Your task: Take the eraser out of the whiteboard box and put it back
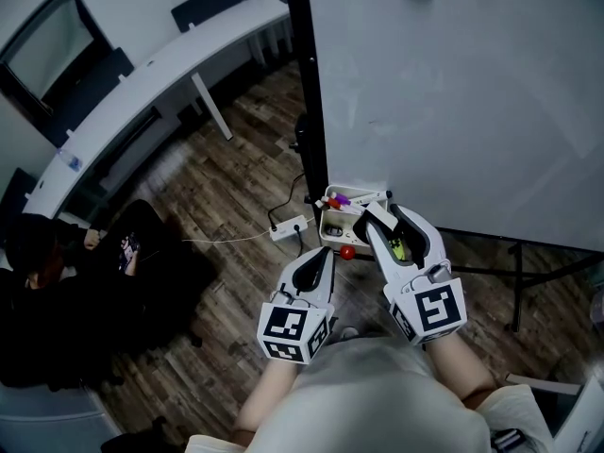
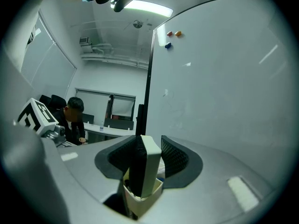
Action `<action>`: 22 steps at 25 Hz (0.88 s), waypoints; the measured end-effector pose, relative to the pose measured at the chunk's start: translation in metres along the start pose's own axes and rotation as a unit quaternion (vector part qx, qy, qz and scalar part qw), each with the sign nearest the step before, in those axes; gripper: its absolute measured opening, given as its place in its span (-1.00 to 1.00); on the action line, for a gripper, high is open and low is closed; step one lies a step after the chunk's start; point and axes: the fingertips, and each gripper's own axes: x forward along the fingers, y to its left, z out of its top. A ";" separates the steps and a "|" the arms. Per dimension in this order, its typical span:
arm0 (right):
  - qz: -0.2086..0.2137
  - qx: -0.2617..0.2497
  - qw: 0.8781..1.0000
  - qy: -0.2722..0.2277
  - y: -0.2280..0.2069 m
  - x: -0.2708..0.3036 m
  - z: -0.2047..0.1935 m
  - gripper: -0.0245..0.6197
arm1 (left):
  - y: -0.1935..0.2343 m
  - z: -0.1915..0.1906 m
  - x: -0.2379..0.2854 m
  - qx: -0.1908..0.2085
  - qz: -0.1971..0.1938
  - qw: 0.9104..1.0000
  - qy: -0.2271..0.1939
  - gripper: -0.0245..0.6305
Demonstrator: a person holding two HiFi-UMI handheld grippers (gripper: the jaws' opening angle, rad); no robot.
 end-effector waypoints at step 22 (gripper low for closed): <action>0.019 0.008 0.999 0.030 0.000 0.011 -0.033 -0.38 | 0.003 -0.003 0.012 -0.003 0.007 1.000 0.007 -0.93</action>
